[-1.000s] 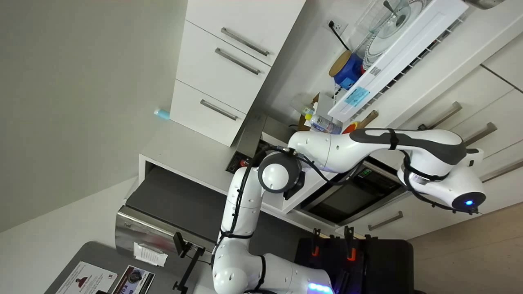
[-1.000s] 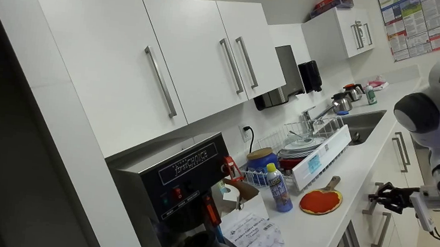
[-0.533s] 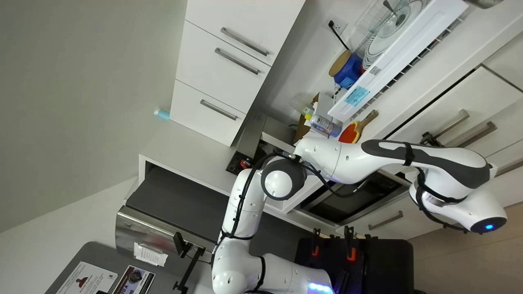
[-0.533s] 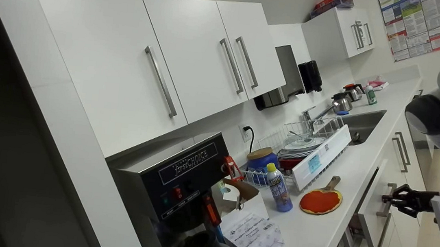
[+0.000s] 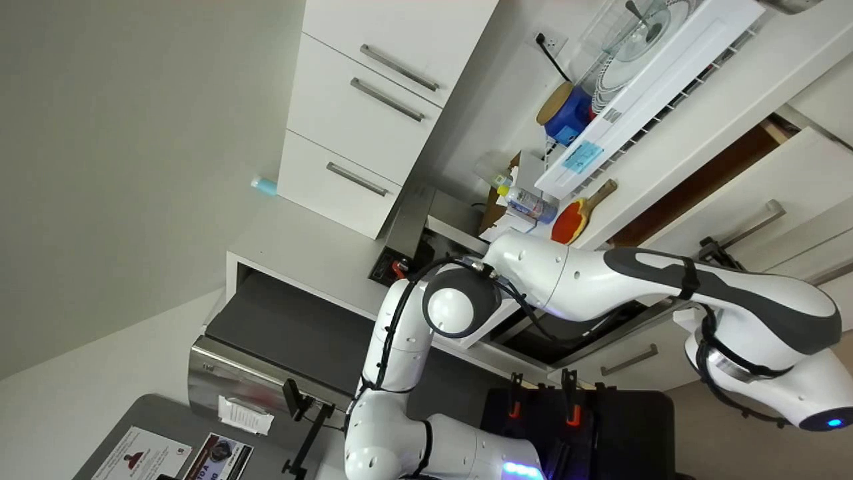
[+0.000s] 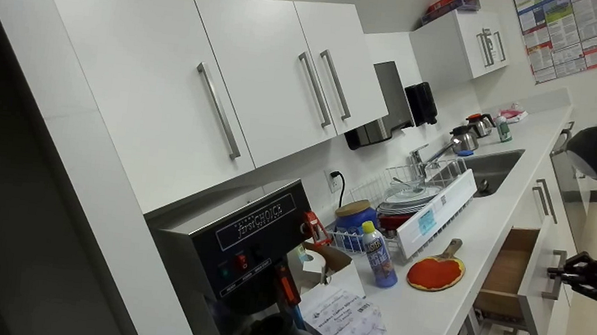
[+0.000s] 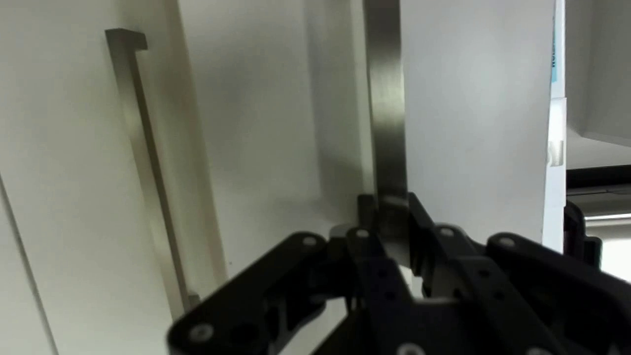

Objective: Open the topmost drawer

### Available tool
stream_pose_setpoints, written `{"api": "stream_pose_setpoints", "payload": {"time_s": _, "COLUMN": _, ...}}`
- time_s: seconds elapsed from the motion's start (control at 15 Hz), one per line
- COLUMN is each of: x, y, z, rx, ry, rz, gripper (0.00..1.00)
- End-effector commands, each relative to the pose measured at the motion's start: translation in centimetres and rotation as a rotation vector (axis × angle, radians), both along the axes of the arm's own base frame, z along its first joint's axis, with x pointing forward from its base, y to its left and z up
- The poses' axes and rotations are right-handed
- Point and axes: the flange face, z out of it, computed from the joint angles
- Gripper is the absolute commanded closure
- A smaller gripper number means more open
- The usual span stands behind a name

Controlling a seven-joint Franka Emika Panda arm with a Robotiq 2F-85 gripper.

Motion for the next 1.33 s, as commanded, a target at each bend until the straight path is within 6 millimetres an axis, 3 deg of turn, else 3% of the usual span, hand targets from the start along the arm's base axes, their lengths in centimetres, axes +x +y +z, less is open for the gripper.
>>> {"api": "stream_pose_setpoints", "payload": {"time_s": 0.0, "x": -5.8, "y": -2.8, "z": -2.9, "rx": 0.039, "ry": 0.112, "rz": -0.091, "gripper": 0.96}}
{"api": "stream_pose_setpoints", "payload": {"time_s": 0.4, "x": -11.1, "y": -4.1, "z": -3.2, "rx": 0.045, "ry": 0.097, "rz": -0.09, "gripper": 0.96}}
{"api": "stream_pose_setpoints", "payload": {"time_s": 0.93, "x": -12.2, "y": -4.1, "z": -1.8, "rx": 0.038, "ry": 0.082, "rz": -0.042, "gripper": 0.96}}
{"api": "stream_pose_setpoints", "payload": {"time_s": 1.0, "x": -12.2, "y": -4.0, "z": -1.6, "rx": 0.037, "ry": 0.084, "rz": -0.034, "gripper": 0.59}}
{"api": "stream_pose_setpoints", "payload": {"time_s": 1.07, "x": -12.2, "y": -3.9, "z": -1.6, "rx": 0.038, "ry": 0.087, "rz": -0.028, "gripper": 0.58}}
{"api": "stream_pose_setpoints", "payload": {"time_s": 1.27, "x": -12.5, "y": -3.6, "z": -1.2, "rx": 0.047, "ry": 0.103, "rz": -0.012, "gripper": 0.35}}
